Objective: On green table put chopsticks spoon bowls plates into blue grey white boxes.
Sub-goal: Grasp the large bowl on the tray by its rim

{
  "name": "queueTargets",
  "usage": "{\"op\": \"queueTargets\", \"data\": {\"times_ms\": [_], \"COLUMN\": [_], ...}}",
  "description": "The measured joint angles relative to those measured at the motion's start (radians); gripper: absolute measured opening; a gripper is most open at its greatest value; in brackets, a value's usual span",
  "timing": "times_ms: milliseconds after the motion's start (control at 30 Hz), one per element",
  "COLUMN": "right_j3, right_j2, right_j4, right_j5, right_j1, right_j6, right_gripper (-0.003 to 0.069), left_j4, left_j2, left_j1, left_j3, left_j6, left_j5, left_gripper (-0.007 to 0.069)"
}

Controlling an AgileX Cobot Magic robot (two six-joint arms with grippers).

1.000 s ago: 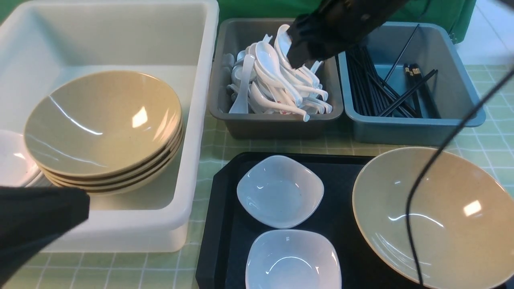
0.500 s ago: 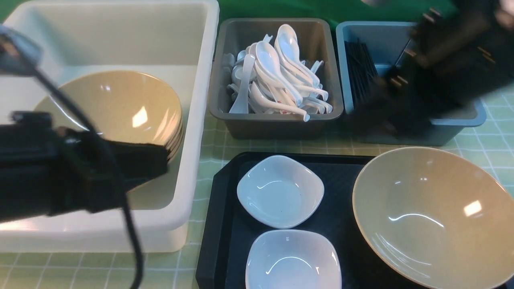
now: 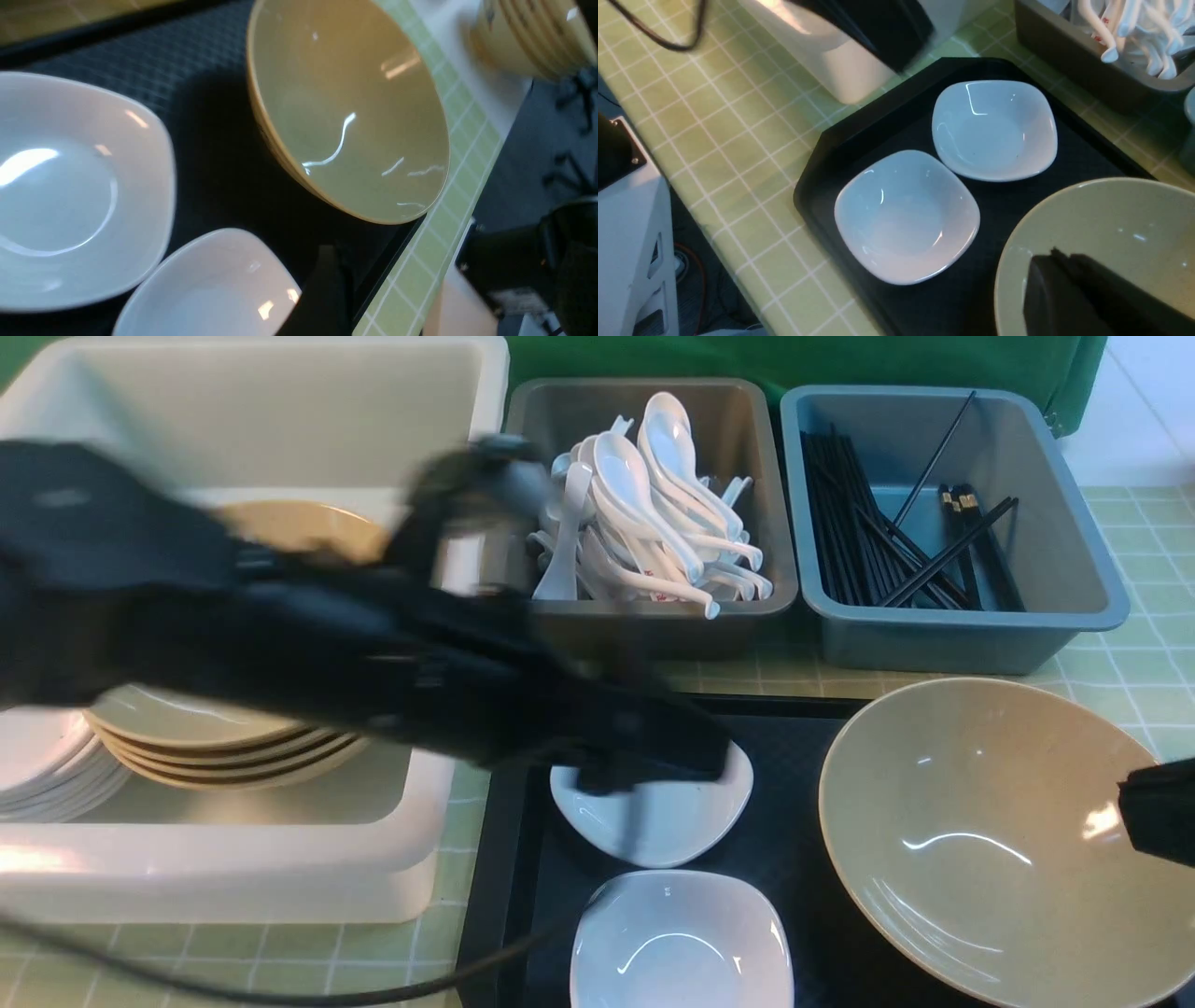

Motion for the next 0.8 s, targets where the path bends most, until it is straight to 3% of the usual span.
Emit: {"op": "queueTargets", "data": {"times_ms": [133,300,567,667,800], "right_j3": [0.001,0.003,0.003,0.003,0.003], "right_j2": [-0.006,-0.077,-0.191,-0.194,-0.194], "right_j4": [-0.043,-0.139,-0.177,-0.178,-0.187], "right_j5": [0.04,0.072,0.13,0.165,0.181], "right_j1": [0.0,0.0,0.0,0.0,0.0], "right_j6": [0.02,0.147,0.215,0.215,0.309], "right_gripper": [0.0024,0.0024,0.0024,0.0025,0.0025], "left_j4": [0.188,0.313,0.311,0.294,0.268], "left_j2": [0.204,0.417,0.622,0.665,0.699], "left_j1": [-0.102,-0.127,-0.128,-0.128,-0.128], "left_j3": [-0.192,-0.396,-0.558,-0.577,-0.581], "left_j6": [-0.2,-0.352,-0.369,-0.34,-0.271], "left_j5": [-0.02,0.037,0.128,0.13,0.128], "left_gripper": [0.0578,0.0577,0.057,0.0524,0.0408]}}
